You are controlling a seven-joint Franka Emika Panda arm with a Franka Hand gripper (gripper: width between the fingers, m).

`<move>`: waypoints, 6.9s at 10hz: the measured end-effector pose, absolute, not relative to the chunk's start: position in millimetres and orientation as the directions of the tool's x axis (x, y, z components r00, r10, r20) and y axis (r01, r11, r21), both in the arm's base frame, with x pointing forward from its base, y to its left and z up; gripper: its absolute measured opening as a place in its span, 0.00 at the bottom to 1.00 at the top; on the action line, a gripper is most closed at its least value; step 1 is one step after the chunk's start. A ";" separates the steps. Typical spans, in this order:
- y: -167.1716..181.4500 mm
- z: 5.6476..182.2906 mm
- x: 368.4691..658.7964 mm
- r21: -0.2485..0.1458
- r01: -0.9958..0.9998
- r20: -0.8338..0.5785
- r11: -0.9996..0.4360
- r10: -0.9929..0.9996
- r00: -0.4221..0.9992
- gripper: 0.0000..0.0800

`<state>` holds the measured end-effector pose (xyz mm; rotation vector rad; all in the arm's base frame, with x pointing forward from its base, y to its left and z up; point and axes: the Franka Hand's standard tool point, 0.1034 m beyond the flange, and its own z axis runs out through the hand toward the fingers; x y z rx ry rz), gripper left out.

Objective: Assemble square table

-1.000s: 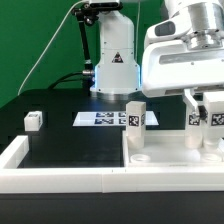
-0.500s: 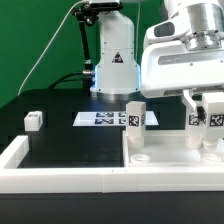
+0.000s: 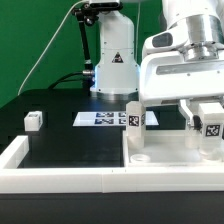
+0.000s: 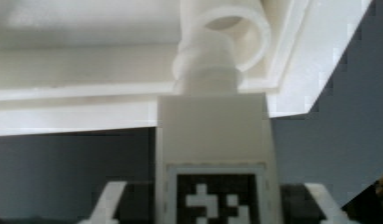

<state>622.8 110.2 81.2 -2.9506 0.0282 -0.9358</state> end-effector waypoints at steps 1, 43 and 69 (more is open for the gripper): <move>112.1 80.8 622.2 -0.050 -0.001 0.575 -0.999 -0.029 0.818 0.36; 124.7 68.8 593.2 -0.162 0.035 0.062 -0.986 0.025 0.998 0.81; 120.5 78.7 607.6 -0.086 -0.675 -0.019 -0.733 -0.676 0.737 0.36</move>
Offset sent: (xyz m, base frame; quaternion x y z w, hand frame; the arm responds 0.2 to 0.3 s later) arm -0.0075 0.0062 -0.0063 -0.0118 0.0087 0.0126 0.9998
